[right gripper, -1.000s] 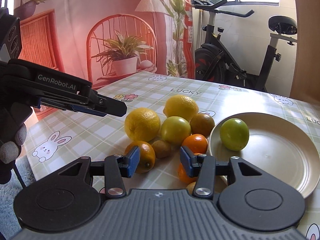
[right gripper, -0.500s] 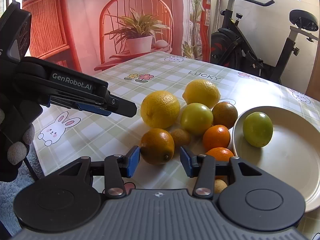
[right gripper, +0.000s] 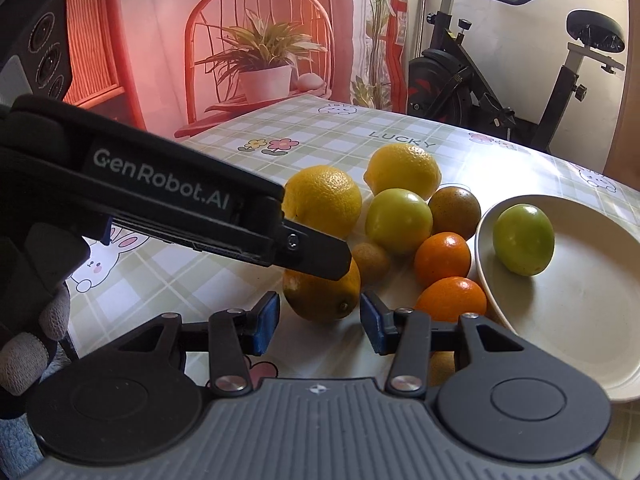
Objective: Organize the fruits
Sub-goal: 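Close the left gripper around the dark brown-orange fruit and lift it, then carry the dark brown-orange fruit onto the plate and open the left gripper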
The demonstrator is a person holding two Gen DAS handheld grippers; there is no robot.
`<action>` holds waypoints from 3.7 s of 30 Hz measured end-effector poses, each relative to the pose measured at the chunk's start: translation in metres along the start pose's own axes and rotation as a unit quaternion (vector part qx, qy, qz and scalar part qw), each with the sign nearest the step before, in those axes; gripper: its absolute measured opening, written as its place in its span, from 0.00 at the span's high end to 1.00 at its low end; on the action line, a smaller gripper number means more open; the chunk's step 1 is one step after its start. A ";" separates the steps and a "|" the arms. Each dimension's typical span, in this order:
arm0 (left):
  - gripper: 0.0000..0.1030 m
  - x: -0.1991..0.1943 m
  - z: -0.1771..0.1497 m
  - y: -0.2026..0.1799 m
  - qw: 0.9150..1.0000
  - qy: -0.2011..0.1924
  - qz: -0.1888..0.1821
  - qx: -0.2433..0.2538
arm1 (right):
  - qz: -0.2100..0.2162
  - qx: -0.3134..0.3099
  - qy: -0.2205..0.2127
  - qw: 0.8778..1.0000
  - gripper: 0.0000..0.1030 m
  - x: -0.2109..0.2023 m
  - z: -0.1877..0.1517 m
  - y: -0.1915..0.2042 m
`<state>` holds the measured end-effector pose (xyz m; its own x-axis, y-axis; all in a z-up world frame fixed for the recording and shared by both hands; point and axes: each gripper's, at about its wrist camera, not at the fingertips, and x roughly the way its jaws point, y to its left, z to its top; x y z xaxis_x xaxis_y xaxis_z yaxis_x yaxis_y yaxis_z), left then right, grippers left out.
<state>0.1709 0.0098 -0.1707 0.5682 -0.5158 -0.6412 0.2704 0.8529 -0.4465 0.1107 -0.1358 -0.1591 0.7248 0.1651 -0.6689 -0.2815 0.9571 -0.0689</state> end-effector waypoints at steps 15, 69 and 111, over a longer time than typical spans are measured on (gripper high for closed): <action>0.55 0.006 -0.006 -0.013 1.000 -0.001 0.011 0.024 | -0.003 0.020 -0.010 1.000 0.54 0.000 -0.005 -0.001; 0.55 0.018 0.007 -0.116 0.975 -0.012 0.027 0.221 | -0.048 0.132 -0.128 0.982 0.56 -0.065 -0.009 -0.063; 0.54 0.070 0.037 -0.104 0.986 0.003 0.029 0.165 | -0.044 0.175 -0.078 0.981 0.55 -0.013 0.005 -0.127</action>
<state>0.2112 -0.1122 -0.1454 0.5863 -0.4649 -0.6634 0.4767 0.8601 -0.1814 0.1404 -0.2582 -0.1379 0.8315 0.0864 -0.5487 -0.0007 0.9880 0.1546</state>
